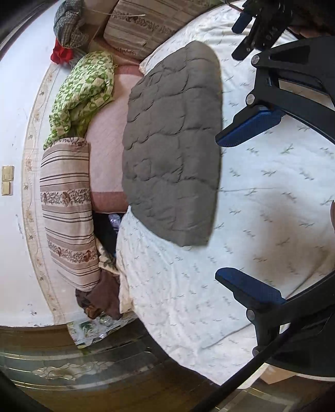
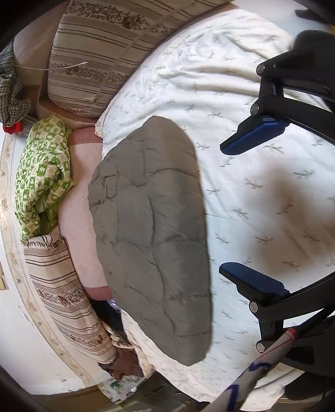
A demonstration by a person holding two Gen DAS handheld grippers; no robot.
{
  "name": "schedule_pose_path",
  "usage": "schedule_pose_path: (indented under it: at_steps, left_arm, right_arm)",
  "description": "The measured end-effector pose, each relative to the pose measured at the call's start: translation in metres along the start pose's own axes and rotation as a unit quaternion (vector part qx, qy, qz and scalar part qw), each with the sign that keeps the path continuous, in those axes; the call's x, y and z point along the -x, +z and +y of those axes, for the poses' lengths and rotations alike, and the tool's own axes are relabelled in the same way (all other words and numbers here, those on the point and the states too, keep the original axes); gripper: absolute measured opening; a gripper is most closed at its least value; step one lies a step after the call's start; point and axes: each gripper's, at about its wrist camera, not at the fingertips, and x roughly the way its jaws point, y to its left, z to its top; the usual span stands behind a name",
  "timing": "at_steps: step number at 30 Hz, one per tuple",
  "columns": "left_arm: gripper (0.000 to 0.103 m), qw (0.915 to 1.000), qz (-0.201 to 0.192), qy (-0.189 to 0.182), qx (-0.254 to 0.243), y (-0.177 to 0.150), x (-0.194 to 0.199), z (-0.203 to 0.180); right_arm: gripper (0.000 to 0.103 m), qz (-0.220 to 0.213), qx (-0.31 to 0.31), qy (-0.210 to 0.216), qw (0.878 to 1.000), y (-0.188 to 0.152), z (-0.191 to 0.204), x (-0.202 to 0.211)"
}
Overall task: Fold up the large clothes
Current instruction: 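Fold the held edge over once more with both grippers and release, then pull both grippers back from the folded jacket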
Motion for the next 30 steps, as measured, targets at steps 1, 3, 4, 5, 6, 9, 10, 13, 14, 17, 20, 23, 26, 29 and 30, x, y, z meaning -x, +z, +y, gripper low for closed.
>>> schedule_pose_path:
  at_steps: [1, 3, 4, 5, 6, 9, 10, 13, 14, 17, 20, 23, 26, 29, 30]
  left_arm:
    - [0.094, 1.0000, 0.005, -0.005, -0.001, -0.003, 0.003, -0.001]
    - [0.094, 0.9999, 0.013, -0.011, 0.001, -0.007, 0.006, -0.003]
    - [0.094, 0.9997, 0.018, -0.017, 0.005, -0.009, 0.008, -0.003]
    - [0.094, 0.9995, 0.022, -0.022, 0.009, -0.010, 0.010, -0.002]
    - [0.094, 0.9994, 0.023, -0.024, 0.012, -0.012, 0.011, -0.002]
    - [0.094, 0.9988, 0.029, -0.036, 0.019, -0.015, 0.014, 0.000]
    - [0.094, 0.9987, 0.030, -0.037, 0.019, -0.017, 0.016, 0.000]
    - [0.094, 0.9978, 0.039, -0.048, 0.022, -0.020, 0.015, 0.000]
    - [0.094, 0.9974, 0.043, -0.053, 0.022, -0.022, 0.015, -0.001]
    - [0.094, 0.9966, 0.050, -0.059, 0.027, -0.025, 0.014, -0.001]
    - [0.094, 0.9977, 0.046, -0.045, 0.021, -0.028, 0.015, -0.004]
    - [0.094, 0.9982, 0.043, -0.040, 0.014, -0.028, 0.016, -0.006]
    - [0.094, 0.9981, 0.047, -0.040, 0.009, -0.029, 0.015, -0.009]
    - [0.094, 0.9978, 0.055, -0.037, 0.003, -0.030, 0.011, -0.011]
    - [0.094, 0.9977, 0.057, -0.036, 0.002, -0.031, 0.010, -0.012]
  right_arm:
    - [0.089, 0.002, 0.005, -0.003, 1.000, -0.003, 0.003, 0.003]
    - [0.089, 0.005, 0.011, -0.007, 1.000, -0.007, 0.007, 0.008]
    - [0.089, 0.005, 0.013, -0.008, 1.000, -0.009, 0.008, 0.011]
    - [0.089, 0.005, 0.014, -0.010, 1.000, -0.011, 0.009, 0.015]
    - [0.089, 0.004, 0.016, -0.011, 1.000, -0.013, 0.011, 0.017]
    - [0.089, 0.005, 0.023, -0.019, 1.000, -0.019, 0.015, 0.025]
    - [0.090, 0.004, 0.025, -0.021, 0.999, -0.021, 0.017, 0.026]
    - [0.090, 0.003, 0.035, -0.026, 0.999, -0.027, 0.023, 0.030]
    - [0.090, 0.003, 0.039, -0.029, 0.999, -0.028, 0.025, 0.031]
    - [0.090, 0.004, 0.045, -0.032, 0.998, -0.030, 0.028, 0.032]
    - [0.090, 0.003, 0.045, -0.034, 0.998, -0.031, 0.029, 0.034]
    - [0.090, 0.006, 0.045, -0.041, 0.998, -0.032, 0.029, 0.032]
    - [0.090, 0.010, 0.044, -0.043, 0.998, -0.032, 0.028, 0.030]
    - [0.090, 0.014, 0.045, -0.044, 0.998, -0.033, 0.027, 0.028]
    - [0.090, 0.015, 0.047, -0.045, 0.998, -0.033, 0.028, 0.027]
